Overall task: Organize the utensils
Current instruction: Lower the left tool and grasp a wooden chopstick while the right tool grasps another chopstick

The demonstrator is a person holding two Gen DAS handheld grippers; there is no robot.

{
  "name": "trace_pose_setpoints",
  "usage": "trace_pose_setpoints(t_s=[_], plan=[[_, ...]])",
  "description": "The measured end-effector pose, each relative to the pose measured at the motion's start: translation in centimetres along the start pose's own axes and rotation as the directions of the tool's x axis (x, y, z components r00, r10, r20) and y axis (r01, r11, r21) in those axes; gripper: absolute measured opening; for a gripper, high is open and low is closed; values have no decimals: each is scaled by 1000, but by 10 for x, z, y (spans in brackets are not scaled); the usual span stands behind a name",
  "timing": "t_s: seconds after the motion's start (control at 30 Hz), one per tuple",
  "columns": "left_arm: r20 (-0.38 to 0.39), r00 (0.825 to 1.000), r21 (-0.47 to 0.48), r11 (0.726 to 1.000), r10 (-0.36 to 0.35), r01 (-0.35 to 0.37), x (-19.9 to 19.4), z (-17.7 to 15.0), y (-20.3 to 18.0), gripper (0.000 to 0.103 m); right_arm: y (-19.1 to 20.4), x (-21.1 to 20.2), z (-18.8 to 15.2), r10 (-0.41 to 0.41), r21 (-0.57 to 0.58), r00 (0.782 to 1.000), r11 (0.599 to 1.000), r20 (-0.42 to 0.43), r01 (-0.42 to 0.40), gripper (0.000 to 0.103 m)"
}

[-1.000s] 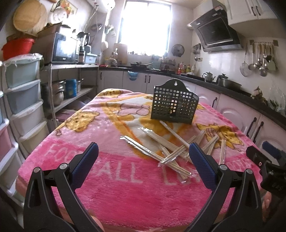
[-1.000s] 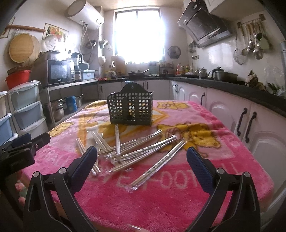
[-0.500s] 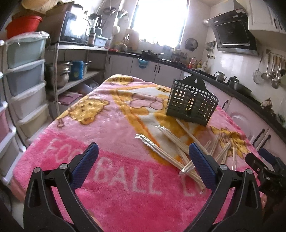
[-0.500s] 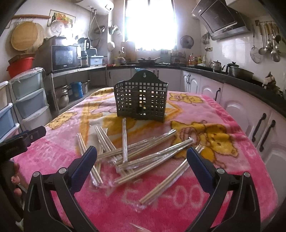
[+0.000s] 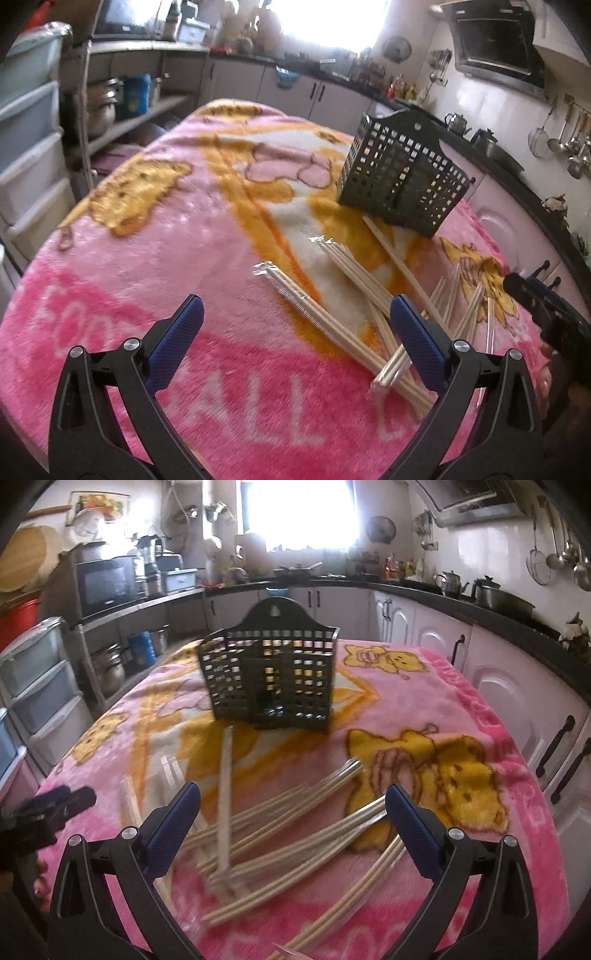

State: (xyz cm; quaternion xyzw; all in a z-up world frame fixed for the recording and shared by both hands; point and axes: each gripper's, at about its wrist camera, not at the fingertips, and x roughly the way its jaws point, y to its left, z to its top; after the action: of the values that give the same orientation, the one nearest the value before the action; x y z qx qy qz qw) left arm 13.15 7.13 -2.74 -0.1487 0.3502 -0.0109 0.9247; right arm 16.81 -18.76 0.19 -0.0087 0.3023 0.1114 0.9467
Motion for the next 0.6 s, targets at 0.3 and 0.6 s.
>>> trace_pose_setpoints(t_s=[0.3, 0.6], plan=[[-162, 987, -92, 996, -25, 10, 48, 8, 5, 92, -28, 50, 17, -60, 31, 991, 997, -117, 64, 97], [-183, 983, -124, 992, -3, -19, 63, 15, 1, 87, -53, 89, 23, -15, 120, 968, 992, -252, 46, 97]])
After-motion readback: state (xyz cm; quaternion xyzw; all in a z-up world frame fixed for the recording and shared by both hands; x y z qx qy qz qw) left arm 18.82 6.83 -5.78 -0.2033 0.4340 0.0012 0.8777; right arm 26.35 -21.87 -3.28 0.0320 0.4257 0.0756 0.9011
